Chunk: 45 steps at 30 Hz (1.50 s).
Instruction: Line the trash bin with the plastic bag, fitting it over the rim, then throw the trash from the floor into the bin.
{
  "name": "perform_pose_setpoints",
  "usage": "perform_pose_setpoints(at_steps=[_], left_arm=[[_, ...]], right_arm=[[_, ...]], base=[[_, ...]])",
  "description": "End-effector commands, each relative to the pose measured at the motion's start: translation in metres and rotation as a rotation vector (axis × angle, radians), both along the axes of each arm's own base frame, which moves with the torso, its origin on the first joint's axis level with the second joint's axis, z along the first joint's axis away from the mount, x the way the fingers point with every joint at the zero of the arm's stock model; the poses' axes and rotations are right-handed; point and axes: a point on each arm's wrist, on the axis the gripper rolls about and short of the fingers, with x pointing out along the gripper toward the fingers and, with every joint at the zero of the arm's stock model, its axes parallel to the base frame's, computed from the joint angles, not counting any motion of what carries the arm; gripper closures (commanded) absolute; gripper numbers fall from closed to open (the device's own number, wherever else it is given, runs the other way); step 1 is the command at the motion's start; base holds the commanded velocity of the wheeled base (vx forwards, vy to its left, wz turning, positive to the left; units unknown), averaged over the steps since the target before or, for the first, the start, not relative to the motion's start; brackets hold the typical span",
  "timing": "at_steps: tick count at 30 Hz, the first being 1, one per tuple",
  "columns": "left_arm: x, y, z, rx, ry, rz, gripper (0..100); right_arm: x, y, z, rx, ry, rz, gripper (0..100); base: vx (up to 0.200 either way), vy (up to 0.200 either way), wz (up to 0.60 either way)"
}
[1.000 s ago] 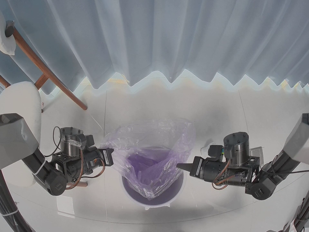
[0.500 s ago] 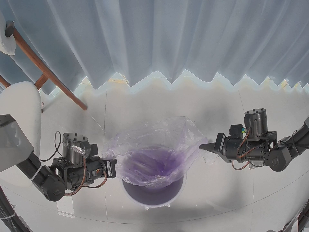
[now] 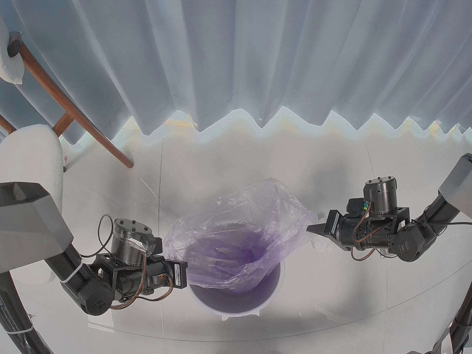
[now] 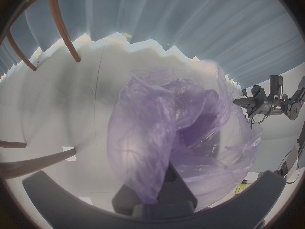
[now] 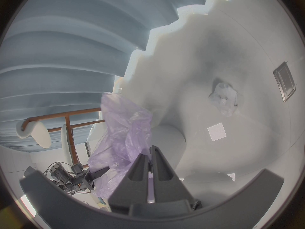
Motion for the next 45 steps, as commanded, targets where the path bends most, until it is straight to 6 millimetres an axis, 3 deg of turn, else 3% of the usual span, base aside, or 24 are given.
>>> perform_pose_setpoints(at_steps=[1, 29, 35, 45], left_arm=[[0.0, -0.001, -0.011, 0.018, 0.035, -0.001, 100], [-0.012, -0.003, -0.017, 0.04, 0.068, -0.031, 100], [-0.025, 0.0, -0.013, 0.046, 0.072, -0.048, 100], [-0.037, -0.003, -0.024, 0.08, 0.121, -0.079, 100]], right_arm=[[0.001, 0.001, -0.014, -0.014, 0.039, 0.004, 100], [-0.021, 0.013, -0.027, -0.022, 0.091, 0.135, 100], [-0.028, 0.015, -0.029, -0.039, 0.096, 0.159, 100], [-0.038, 0.021, -0.04, -0.08, 0.118, 0.206, 100]], base=[[0.0, 0.0, 0.0], [0.0, 0.0, 0.0], [0.0, 0.0, 0.0], [0.0, 0.0, 0.0]])
